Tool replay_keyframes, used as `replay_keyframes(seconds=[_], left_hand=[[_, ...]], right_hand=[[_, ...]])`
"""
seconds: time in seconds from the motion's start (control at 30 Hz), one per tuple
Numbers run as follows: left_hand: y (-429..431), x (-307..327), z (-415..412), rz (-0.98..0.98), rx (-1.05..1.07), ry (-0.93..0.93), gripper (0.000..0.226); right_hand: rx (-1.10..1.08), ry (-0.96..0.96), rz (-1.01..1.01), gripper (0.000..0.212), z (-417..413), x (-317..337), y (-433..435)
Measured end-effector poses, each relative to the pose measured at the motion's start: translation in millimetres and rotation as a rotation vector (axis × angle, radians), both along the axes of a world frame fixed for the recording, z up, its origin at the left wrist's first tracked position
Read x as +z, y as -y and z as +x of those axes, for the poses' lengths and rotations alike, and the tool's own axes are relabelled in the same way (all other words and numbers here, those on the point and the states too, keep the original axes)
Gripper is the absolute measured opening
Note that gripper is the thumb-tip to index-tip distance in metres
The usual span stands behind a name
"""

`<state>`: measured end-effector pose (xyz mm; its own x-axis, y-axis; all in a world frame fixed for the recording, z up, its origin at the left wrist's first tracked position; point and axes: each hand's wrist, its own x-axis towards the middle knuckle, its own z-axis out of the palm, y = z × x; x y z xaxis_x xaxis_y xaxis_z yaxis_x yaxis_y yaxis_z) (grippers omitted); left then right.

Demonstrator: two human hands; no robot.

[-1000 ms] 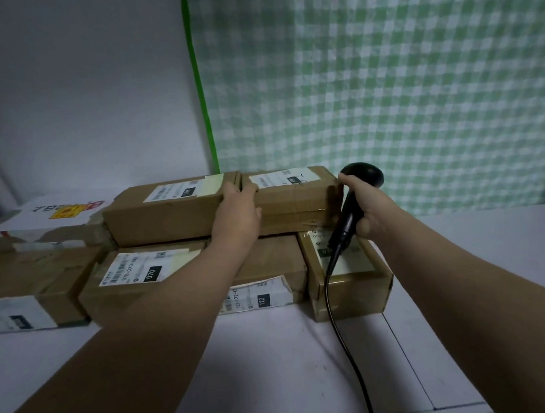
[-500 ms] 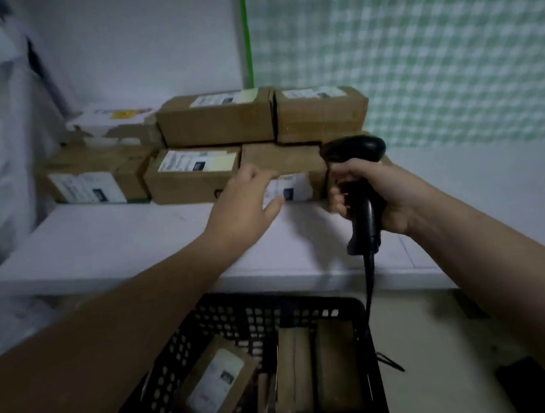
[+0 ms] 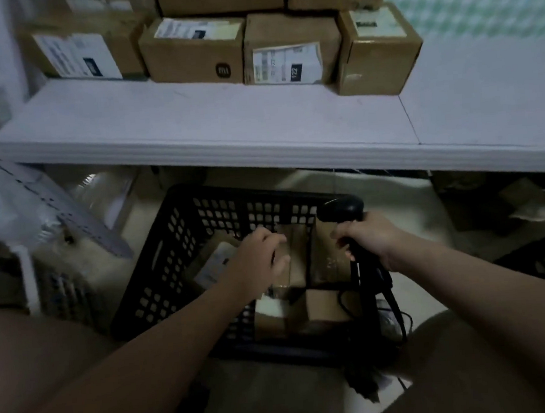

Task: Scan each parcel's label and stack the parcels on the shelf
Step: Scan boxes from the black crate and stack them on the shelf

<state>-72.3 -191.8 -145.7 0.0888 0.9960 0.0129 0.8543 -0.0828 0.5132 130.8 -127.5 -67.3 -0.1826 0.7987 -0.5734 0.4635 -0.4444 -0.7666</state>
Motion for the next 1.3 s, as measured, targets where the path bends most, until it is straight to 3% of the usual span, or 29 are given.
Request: replay_keyframes(seconds=[0.1, 0.27, 0.4, 0.53, 0.7, 0.8, 0.93, 1.13, 1.3], left_hand=[[3.1, -22.4, 27.6, -0.204, -0.203, -0.083, 0.054], [3.8, -56.3, 62.5, -0.446, -0.41, -0.261, 0.089], [2.8, -71.0, 71.0, -0.477, -0.365, -0.31, 0.078], [-9.4, -45.9, 47.8, -0.465, -0.299, -0.047, 0.055], [-16.3, 38.0, -13.0, -0.335, -0.159, 0.178, 0.048], [-19.9, 97.0, -52.6, -0.193, -0.016, 0.381, 0.043], [-22.2, 151.4, -91.2, 0.059, 0.189, 0.614, 0.039], [-21.8, 166.0, -103.5, 0.242, 0.517, 1.04, 0.02], [-27.1, 162.4, -103.1, 0.111, 0.506, 1.196, 0.042]], right_hand=[[0.02, 0.125, 0.039, 0.02, 12.6, -16.6, 0.1], [0.087, 0.134, 0.058, 0.02, 20.0, -27.4, -2.6], [0.132, 0.115, 0.06, 0.019, 19.5, -31.6, -5.1], [0.172, 0.071, 0.095, 0.017, 13.2, -25.2, -10.2], [0.228, -0.091, 0.212, 0.012, -5.9, 8.3, -8.6], [0.191, -0.238, 0.407, 0.007, -21.9, 31.3, -5.1], [0.102, -0.469, 0.564, 0.017, -39.7, 58.4, -2.6], [0.21, -0.543, 0.356, 0.043, -60.1, 67.8, -5.7], [0.127, -0.598, 0.312, 0.039, -76.4, 65.0, -9.1]])
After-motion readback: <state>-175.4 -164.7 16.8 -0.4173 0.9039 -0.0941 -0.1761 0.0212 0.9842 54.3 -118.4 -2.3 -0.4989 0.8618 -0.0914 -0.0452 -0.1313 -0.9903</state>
